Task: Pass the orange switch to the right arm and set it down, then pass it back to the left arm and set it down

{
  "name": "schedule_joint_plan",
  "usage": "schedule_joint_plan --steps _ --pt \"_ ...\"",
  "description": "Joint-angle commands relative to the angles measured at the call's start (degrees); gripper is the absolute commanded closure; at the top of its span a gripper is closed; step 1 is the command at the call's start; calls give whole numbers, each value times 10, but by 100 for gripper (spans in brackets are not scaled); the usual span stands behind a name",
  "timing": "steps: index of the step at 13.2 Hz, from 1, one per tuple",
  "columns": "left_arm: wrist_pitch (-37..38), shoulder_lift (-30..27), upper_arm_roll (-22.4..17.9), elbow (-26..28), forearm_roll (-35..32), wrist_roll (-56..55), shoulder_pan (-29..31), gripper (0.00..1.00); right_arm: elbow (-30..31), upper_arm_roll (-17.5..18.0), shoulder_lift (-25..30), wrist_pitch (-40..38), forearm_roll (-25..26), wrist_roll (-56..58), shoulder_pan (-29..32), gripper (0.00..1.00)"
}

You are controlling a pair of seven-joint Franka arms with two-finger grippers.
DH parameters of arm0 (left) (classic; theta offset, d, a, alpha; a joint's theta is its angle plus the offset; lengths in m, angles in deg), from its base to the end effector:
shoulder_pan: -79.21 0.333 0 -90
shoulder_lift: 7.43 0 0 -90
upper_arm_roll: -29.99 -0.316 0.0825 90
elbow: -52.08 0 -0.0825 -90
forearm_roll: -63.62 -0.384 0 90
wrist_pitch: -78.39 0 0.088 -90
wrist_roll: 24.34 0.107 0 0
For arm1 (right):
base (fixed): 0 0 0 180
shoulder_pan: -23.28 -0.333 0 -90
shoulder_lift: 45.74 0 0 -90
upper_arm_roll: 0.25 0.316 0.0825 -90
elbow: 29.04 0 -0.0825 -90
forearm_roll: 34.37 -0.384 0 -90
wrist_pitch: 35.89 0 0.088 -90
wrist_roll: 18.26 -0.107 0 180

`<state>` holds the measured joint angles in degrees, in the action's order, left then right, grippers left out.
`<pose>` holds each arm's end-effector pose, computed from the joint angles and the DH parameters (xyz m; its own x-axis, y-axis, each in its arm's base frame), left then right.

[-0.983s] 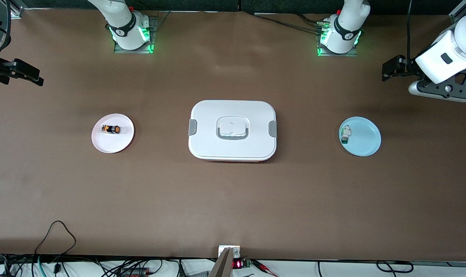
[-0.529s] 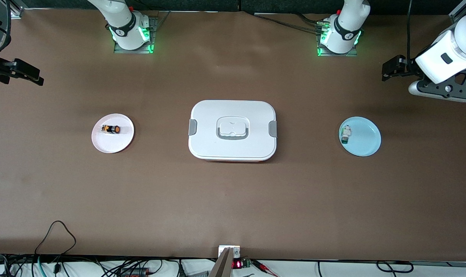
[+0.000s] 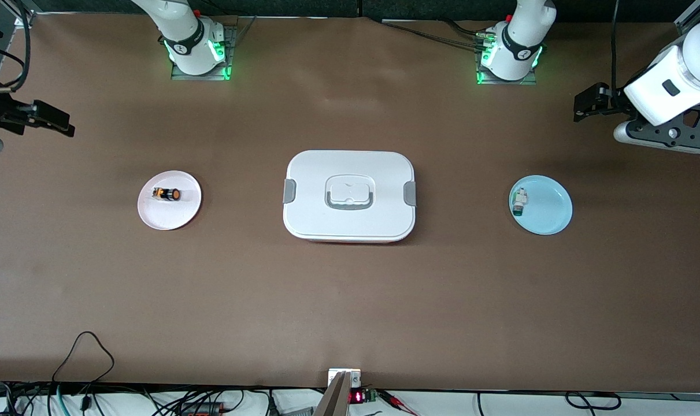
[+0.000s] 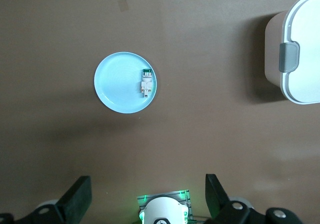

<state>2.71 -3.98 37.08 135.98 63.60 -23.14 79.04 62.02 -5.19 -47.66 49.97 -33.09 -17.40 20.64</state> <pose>0.5415 -0.0667 0.6213 0.9686 -0.1457 -0.2016 -0.1464 -0.9892 0.0113 0.5543 -0.0240 0.5915 0.9919 -0.0267 -0.1242 -0.0240 -0.9994 0.0233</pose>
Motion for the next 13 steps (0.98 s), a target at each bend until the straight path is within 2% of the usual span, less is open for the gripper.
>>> schedule_joint_plan --steps 1,6,7,10,13 --pt "7 0 2 -5 -3 2 1 0 -6 1 -30 20 0 -4 -1 0" --pt "7 0 2 -5 -3 2 1 0 0 1 -84 55 4 -4 -5 0" --pt "7 0 2 -5 -3 2 1 0 21 1 -91 90 7 -5 -7 0" --pt "6 0 2 -5 -3 2 1 0 145 2 -90 260 2 0 15 0" --pt "7 0 2 -5 -3 2 2 0 245 10 -87 368 0 -13 12 0"
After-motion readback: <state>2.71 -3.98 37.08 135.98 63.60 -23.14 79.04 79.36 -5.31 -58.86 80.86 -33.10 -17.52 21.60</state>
